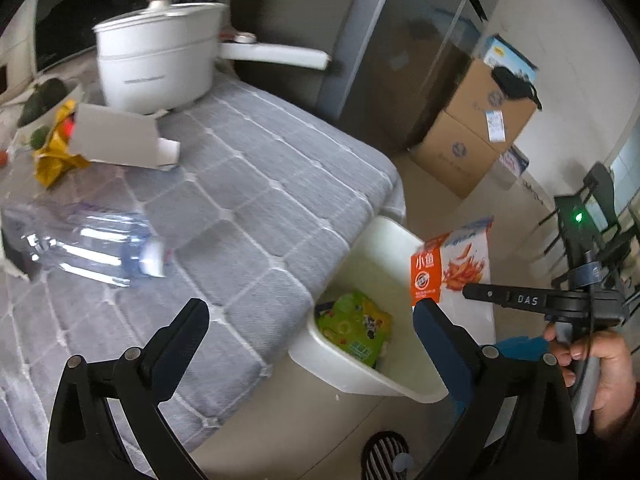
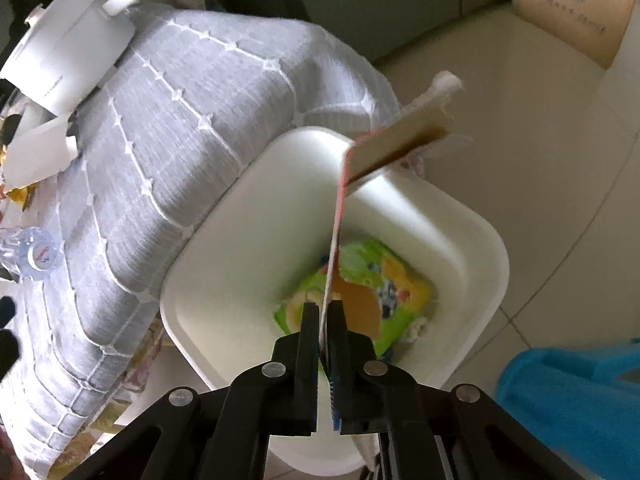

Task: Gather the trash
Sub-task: 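Open both grippers over the white bin to drop the bag and chip box, then grasp the white printed wrapper with the left gripper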

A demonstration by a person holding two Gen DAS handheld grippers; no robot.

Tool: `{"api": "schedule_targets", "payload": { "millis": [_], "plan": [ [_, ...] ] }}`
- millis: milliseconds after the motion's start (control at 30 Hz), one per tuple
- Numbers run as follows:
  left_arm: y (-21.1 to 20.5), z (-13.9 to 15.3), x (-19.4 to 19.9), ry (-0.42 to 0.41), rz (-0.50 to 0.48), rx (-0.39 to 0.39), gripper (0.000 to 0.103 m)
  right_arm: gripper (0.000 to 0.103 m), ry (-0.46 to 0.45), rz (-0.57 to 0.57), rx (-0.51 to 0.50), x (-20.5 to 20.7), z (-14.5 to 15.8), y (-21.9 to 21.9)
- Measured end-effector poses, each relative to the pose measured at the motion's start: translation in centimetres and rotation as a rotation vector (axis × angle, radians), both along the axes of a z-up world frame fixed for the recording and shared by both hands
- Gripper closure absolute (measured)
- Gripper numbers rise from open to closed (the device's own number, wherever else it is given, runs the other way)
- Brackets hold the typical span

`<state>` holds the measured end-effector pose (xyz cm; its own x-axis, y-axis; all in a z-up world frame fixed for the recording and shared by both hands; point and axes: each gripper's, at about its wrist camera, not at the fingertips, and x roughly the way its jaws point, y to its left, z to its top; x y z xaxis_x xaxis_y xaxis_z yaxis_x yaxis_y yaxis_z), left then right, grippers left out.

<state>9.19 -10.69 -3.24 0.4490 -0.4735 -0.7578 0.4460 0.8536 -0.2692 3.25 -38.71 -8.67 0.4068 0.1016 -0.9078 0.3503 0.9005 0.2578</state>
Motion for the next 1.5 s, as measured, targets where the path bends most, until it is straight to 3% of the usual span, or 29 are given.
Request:
{"api": "schedule_targets", "payload": {
  "millis": [33, 67, 100, 167, 400, 567, 667, 800, 1000, 1200, 1300, 1367, 1433, 1500],
  "plan": [
    [1.0, 0.4, 0.1, -0.005, 0.017, -0.013, 0.000, 0.094, 0.002, -0.006, 0.005, 0.1, 0.0, 0.0],
    [1.8, 0.8, 0.3, -0.011, 0.032, -0.022, 0.000, 0.083, 0.003, -0.013, 0.011, 0.2, 0.0, 0.0],
    [2.3, 1.1, 0.3, -0.016, 0.044, -0.027, 0.000, 0.058, -0.002, -0.020, 0.027, 0.3, 0.1, 0.1],
    [4.3, 2.0, 0.7, -0.037, 0.084, -0.035, 0.000, 0.038, -0.029, -0.037, 0.047, 0.4, 0.5, 0.2],
    [12.3, 3.2, 2.8, -0.093, 0.266, 0.071, 0.000, 0.035, -0.075, 0.015, -0.035, 1.7, 2.3, 2.6],
    [19.6, 1.4, 5.4, -0.018, 0.436, 0.085, 0.001, 0.033, -0.100, 0.068, -0.032, 3.2, 2.7, 4.7],
    [22.4, -0.3, 6.6, -0.001, 0.483, 0.117, 0.001, 0.032, -0.106, 0.097, -0.036, 4.1, 2.6, 5.8],
    [23.4, -2.1, 7.5, -0.010, 0.434, 0.166, 0.006, 0.032, -0.103, 0.131, -0.042, 5.6, 2.3, 7.3],
    [22.7, -2.6, 8.7, -0.099, 0.334, 0.230, 0.014, 0.032, -0.100, 0.163, -0.043, 7.6, 1.7, 8.9],
    [21.1, -3.8, 10.3, -0.099, 0.306, 0.254, 0.044, 0.032, -0.090, 0.165, -0.039, 8.6, 1.3, 9.8],
    [20.7, -4.3, 10.4, -0.123, 0.321, 0.296, 0.065, 0.032, -0.092, 0.168, -0.040, 8.9, 1.3, 10.2],
    [21.0, -4.2, 10.6, -0.128, 0.345, 0.301, 0.087, 0.032, -0.092, 0.171, -0.037, 9.0, 1.3, 10.5],
    [21.5, -4.1, 10.6, -0.127, 0.370, 0.294, 0.099, 0.032, -0.095, 0.183, -0.039, 9.2, 1.5, 11.1],
    [22.1, -4.0, 10.7, -0.120, 0.398, 0.289, 0.103, 0.032, -0.101, 0.199, -0.044, 9.4, 1.7, 11.8]
  ]
}}
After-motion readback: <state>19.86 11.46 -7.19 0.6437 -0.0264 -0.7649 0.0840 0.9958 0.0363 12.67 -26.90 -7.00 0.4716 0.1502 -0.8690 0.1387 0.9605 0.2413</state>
